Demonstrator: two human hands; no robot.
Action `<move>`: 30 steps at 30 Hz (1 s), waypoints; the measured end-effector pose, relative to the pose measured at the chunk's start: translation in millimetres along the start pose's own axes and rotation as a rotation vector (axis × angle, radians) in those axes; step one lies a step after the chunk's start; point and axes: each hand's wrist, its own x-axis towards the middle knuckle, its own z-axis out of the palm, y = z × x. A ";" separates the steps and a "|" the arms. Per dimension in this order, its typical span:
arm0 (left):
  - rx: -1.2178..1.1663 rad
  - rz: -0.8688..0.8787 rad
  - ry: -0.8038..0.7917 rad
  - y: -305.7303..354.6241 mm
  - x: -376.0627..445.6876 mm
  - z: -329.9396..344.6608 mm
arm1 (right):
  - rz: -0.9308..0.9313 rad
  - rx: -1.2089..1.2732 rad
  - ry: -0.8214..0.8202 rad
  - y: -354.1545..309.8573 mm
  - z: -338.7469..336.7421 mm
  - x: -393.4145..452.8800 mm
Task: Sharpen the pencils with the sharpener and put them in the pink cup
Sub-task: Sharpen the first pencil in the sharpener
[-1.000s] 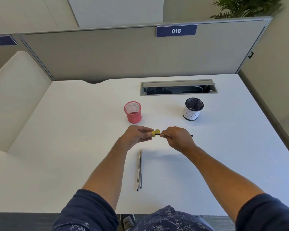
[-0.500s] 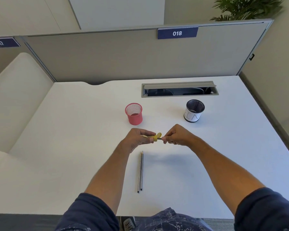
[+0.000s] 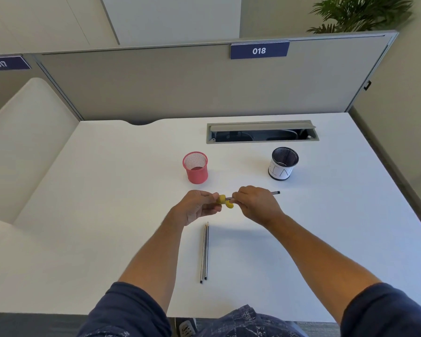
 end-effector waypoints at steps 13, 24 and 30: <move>0.162 0.105 0.015 2.9 -1.3 -1.8 | 0.590 0.546 -0.380 2.7 -2.1 11.1; 0.143 0.124 0.025 0.0 -0.4 -3.4 | 0.510 0.694 -0.496 10.3 -7.0 11.0; 0.110 0.047 0.014 2.7 -2.6 -2.6 | 0.457 0.528 -0.412 5.8 -6.7 9.6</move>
